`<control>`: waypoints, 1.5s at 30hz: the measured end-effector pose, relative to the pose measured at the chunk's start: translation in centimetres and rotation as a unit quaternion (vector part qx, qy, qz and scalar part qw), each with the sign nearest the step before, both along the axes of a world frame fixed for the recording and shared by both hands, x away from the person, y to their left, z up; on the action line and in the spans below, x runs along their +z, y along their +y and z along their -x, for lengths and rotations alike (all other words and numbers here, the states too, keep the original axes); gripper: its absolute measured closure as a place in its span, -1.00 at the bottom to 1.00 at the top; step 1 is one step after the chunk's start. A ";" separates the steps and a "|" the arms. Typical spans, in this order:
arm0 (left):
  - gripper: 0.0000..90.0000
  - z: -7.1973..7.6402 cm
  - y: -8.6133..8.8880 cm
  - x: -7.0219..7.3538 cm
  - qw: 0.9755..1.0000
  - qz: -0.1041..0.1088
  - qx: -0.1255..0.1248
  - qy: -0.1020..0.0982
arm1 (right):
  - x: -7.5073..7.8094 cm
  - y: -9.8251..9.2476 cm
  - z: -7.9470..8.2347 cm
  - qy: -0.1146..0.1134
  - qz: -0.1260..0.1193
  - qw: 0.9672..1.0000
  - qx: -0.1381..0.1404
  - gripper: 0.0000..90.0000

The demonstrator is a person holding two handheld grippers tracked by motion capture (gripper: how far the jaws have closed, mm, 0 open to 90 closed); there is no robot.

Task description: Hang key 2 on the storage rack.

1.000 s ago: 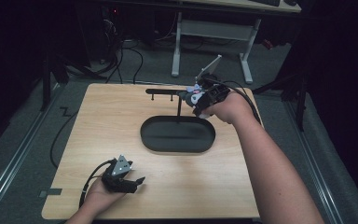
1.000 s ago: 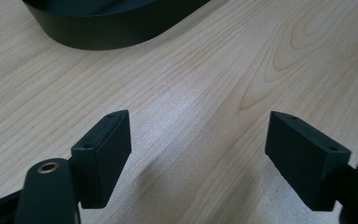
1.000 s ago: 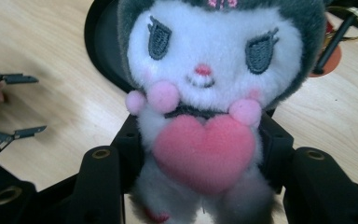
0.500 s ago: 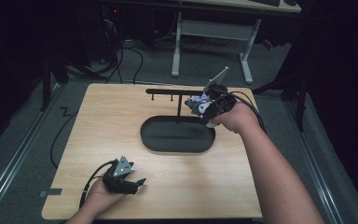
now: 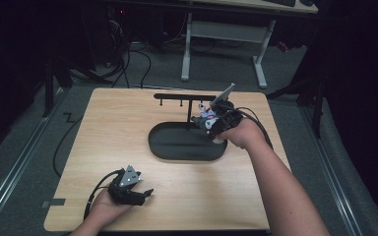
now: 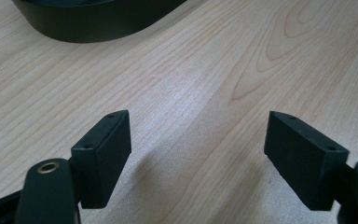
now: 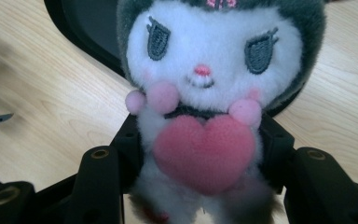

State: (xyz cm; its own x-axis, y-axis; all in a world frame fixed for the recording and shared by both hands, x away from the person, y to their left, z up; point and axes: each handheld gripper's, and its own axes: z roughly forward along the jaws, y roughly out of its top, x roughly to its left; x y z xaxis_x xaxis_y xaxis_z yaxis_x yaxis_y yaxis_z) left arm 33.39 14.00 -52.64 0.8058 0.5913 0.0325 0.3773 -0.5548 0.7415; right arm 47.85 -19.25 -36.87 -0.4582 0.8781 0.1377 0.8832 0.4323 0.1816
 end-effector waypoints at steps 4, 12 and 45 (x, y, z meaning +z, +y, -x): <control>-0.48 0.0 0.0 0.0 1.000 -0.001 -0.001 0.001 | -1.0 0.7 -0.3 -0.006 -0.002 1.000 0.003 0.06; -0.48 0.0 0.1 0.0 1.000 -0.002 -0.005 0.003 | -2.2 1.3 -1.1 -0.011 -0.008 1.000 -0.002 0.04; -0.48 0.0 -0.5 -0.2 1.000 0.000 -0.013 0.007 | -8.4 -3.4 7.4 -0.120 -0.043 0.991 -0.030 -0.10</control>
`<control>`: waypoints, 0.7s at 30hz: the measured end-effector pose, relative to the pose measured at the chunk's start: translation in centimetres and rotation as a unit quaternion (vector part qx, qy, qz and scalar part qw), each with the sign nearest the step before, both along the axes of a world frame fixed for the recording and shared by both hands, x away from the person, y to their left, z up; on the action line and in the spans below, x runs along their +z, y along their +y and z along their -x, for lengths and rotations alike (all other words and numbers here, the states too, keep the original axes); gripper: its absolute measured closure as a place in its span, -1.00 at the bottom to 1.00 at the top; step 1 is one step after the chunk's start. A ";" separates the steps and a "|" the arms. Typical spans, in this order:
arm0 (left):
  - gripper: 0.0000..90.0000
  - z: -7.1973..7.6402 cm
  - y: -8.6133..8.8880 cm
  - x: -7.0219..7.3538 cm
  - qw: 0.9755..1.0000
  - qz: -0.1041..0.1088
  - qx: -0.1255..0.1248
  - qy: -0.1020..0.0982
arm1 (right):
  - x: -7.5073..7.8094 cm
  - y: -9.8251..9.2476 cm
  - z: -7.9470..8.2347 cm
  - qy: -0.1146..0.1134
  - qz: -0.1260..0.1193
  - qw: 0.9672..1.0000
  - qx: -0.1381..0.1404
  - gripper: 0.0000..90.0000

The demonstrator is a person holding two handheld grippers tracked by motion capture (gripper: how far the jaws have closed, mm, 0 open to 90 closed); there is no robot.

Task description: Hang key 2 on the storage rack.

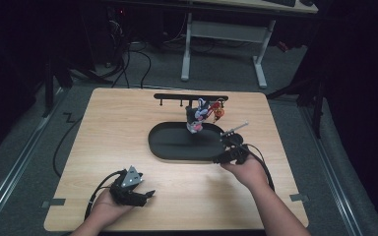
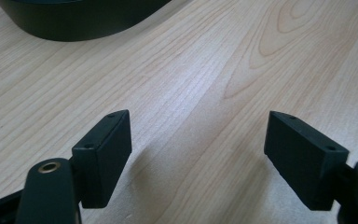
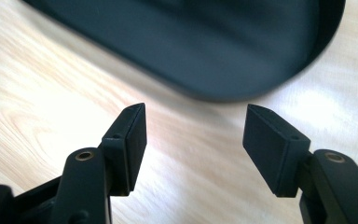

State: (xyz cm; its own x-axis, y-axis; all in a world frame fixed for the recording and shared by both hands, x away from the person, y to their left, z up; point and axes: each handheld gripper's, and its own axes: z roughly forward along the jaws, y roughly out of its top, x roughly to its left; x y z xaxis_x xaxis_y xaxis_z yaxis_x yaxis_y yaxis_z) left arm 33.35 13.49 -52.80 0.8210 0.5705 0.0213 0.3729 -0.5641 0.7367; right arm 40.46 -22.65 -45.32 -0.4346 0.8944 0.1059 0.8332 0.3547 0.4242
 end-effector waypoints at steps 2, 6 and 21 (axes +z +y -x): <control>-0.48 0.1 -0.1 0.0 1.000 0.001 -0.002 -0.001 | -1.1 -0.5 1.4 -0.026 0.003 1.000 -0.001 -0.08; -0.48 0.2 -0.3 0.1 1.000 0.003 -0.007 -0.004 | -3.0 -1.3 4.1 -0.061 -0.017 0.998 -0.010 -0.06; -0.48 0.4 -0.5 0.1 1.000 0.030 0.005 0.004 | -5.4 -5.8 11.7 -0.225 -0.113 0.967 -0.048 -0.19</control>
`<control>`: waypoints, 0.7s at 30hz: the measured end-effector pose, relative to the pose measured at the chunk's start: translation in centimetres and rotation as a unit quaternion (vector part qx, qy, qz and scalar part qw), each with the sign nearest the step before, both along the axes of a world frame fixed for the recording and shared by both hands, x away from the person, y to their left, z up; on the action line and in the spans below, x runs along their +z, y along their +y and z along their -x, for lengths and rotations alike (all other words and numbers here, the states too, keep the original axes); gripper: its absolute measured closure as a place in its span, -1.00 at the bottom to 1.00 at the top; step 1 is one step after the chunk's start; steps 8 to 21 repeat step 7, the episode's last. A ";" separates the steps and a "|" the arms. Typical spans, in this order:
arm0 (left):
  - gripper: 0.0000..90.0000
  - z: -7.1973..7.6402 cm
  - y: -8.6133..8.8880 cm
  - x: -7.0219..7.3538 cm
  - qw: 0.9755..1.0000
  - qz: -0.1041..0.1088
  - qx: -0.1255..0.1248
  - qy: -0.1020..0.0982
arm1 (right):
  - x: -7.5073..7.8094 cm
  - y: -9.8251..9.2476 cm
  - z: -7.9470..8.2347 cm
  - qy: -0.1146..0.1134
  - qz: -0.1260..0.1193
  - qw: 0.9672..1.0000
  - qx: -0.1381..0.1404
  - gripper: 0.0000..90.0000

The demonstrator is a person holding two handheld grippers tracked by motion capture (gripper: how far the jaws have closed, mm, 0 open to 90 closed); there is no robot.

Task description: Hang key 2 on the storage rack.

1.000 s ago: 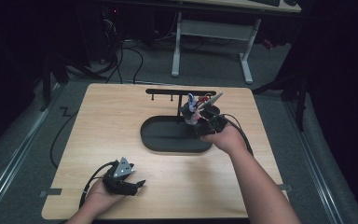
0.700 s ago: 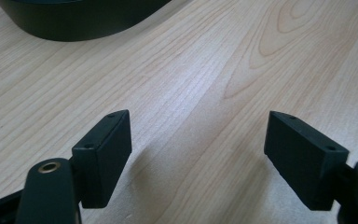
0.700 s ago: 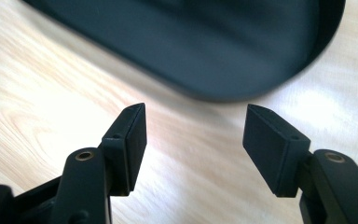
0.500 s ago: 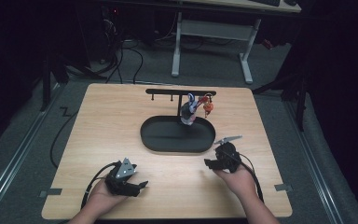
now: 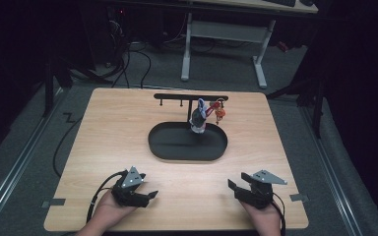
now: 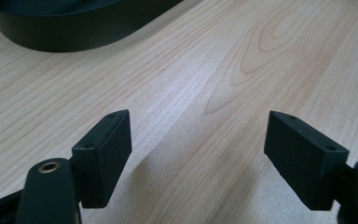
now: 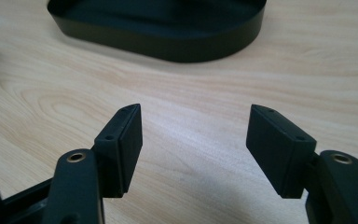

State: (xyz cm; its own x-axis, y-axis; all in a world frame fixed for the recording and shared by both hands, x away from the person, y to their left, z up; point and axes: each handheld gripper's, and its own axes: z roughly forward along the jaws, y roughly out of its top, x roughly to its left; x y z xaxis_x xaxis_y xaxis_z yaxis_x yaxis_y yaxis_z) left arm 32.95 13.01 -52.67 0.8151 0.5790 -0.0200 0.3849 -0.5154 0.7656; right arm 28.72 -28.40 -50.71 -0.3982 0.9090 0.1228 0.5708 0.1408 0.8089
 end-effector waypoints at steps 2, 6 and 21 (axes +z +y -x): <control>-0.48 0.0 0.0 0.0 1.000 -0.001 0.001 0.000 | 0.0 -0.1 0.2 -0.007 0.005 1.000 0.001 -0.18; -0.49 0.1 0.0 0.0 1.000 -0.002 0.004 -0.002 | -0.2 0.3 -0.1 -0.006 0.010 1.000 0.010 -0.19; -0.49 0.2 0.0 0.1 1.000 -0.005 0.002 -0.003 | -0.2 0.3 -0.1 -0.007 0.013 1.000 0.011 -0.19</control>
